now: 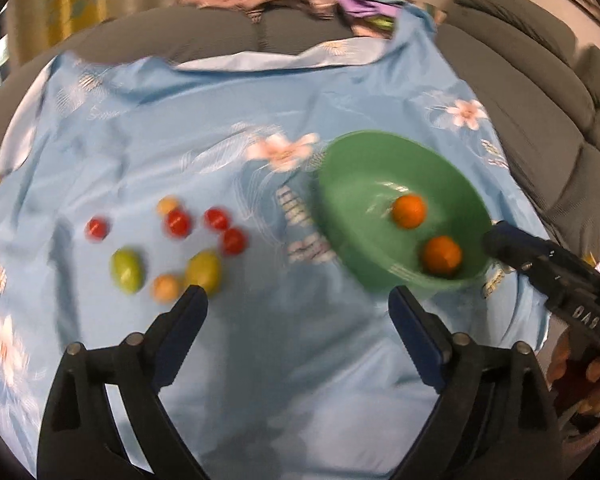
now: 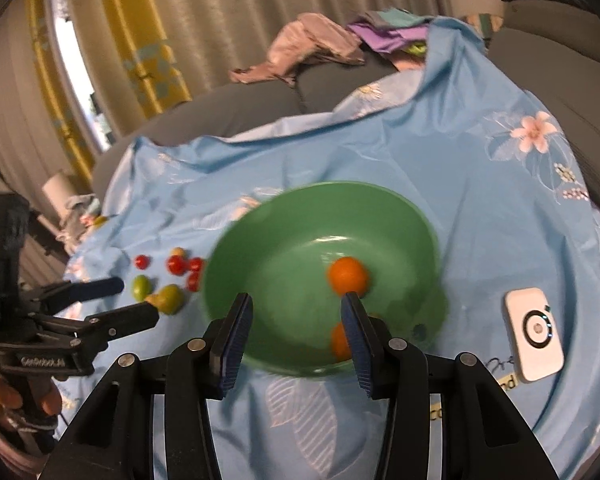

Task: Organize fruits
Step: 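Grasp the green plum with the left tool while the right tool grasps the yellow plum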

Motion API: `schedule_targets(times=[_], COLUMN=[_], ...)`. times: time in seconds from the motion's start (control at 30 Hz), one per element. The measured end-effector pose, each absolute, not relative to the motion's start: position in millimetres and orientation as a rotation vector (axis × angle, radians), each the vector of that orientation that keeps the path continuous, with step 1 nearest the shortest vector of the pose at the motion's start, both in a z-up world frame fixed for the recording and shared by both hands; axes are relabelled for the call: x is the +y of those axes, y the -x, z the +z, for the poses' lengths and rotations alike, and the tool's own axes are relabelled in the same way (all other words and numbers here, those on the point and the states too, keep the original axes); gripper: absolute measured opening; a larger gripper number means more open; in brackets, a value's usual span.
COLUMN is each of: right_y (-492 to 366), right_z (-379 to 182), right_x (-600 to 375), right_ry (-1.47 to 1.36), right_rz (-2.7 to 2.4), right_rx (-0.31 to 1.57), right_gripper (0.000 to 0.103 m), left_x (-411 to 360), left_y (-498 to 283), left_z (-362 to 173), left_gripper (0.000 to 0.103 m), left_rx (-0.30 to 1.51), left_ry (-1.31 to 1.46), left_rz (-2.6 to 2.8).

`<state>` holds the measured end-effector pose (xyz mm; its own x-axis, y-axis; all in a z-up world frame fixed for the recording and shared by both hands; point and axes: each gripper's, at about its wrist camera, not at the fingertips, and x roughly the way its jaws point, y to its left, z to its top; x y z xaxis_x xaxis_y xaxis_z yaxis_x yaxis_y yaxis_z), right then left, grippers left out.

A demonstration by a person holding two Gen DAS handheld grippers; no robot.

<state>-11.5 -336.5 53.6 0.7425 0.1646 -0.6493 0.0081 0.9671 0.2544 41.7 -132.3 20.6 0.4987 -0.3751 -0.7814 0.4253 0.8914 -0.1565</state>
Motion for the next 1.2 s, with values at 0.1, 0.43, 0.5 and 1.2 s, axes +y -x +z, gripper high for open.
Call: schedule_targets(times=[0.1, 0.43, 0.5, 1.2], right_y=[15, 14, 12, -46], right_z=[56, 54, 50, -2], right_x=[-320, -246, -236, -187], right_ry=[-0.226, -0.097, -0.083, -0.135], right_rz=[0.144, 0.364, 0.385, 0.382], right_rx=[0.728, 0.767, 0.786, 0.978], right_gripper=[0.047, 0.047, 0.047, 0.047], left_x=[-99, -31, -23, 13], left_y=[-28, 1, 3, -15], left_z=[13, -11, -12, -29], left_gripper=[0.093, 0.093, 0.093, 0.093], left_rx=[0.939, 0.985, 0.982, 0.995], left_ry=[-0.045, 0.007, 0.026, 0.120], left_rz=[-0.406, -0.304, -0.301, -0.304])
